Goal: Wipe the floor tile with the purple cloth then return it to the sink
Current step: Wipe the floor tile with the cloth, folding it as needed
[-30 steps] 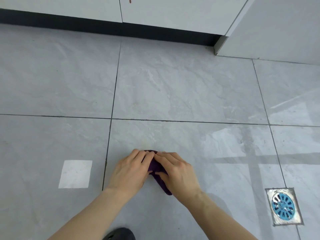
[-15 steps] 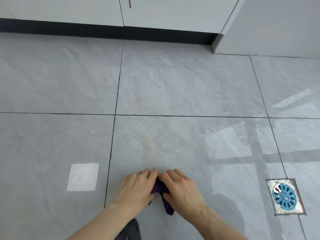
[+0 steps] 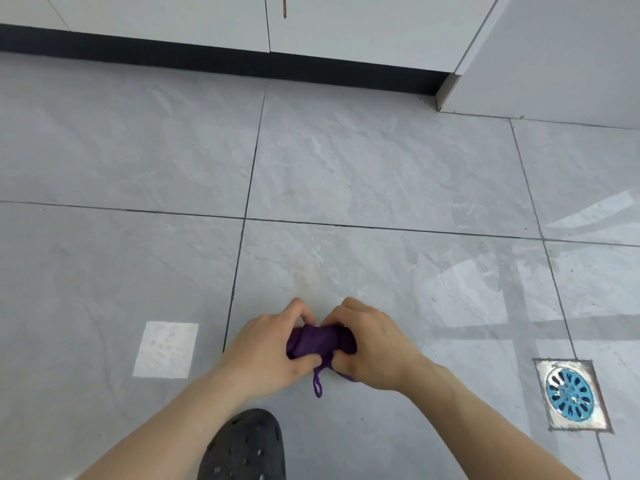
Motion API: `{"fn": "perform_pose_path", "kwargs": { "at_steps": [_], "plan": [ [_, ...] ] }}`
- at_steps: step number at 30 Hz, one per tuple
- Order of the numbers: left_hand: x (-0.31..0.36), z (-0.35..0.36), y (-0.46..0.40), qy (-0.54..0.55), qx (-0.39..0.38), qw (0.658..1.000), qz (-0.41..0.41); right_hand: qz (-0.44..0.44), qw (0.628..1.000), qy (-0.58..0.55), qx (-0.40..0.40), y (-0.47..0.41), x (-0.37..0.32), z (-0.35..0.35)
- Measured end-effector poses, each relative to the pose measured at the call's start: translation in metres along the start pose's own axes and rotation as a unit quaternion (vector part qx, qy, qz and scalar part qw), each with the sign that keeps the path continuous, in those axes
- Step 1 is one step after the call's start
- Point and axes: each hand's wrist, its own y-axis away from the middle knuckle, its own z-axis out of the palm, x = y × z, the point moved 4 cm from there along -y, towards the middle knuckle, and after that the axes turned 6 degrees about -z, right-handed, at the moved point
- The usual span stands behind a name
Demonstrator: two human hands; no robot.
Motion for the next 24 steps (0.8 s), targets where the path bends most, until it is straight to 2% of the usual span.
{"fn": "perform_pose_path", "kwargs": {
  "at_steps": [3, 5, 7, 9, 11, 14, 16, 20, 24],
  "plan": [
    [-0.006, 0.004, 0.000, 0.072, 0.009, 0.997, -0.029, 0.051, 0.998, -0.035, 0.031, 0.001, 0.006, -0.001],
    [-0.007, 0.015, 0.002, 0.071, -0.013, 0.996, -0.042, 0.087, 0.992, -0.058, 0.069, 0.005, 0.013, -0.001],
    [-0.007, 0.025, 0.005, 0.059, -0.044, 0.996, -0.049, 0.103, 0.978, -0.076, 0.165, 0.010, 0.019, -0.001],
    [-0.008, 0.027, 0.006, 0.023, -0.053, 0.997, -0.046, 0.093, 0.956, -0.045, 0.274, 0.014, 0.018, 0.001],
    [-0.011, 0.019, 0.002, -0.027, -0.005, 0.999, -0.035, 0.068, 0.947, -0.018, 0.313, 0.013, 0.013, 0.011],
    [-0.026, -0.006, -0.014, -0.073, 0.131, 0.989, -0.003, 0.011, 0.963, 0.077, 0.256, 0.010, 0.004, 0.045],
    [-0.037, -0.019, -0.027, -0.136, 0.195, 0.971, 0.029, 0.006, 0.969, 0.126, 0.213, 0.014, 0.001, 0.069],
    [-0.060, -0.025, -0.060, -0.239, 0.216, 0.947, 0.016, 0.032, 0.968, 0.150, 0.199, 0.011, -0.001, 0.099],
    [-0.085, -0.018, -0.079, -0.260, 0.214, 0.941, -0.037, 0.034, 0.967, 0.158, 0.198, -0.017, -0.005, 0.099]
  ]
}}
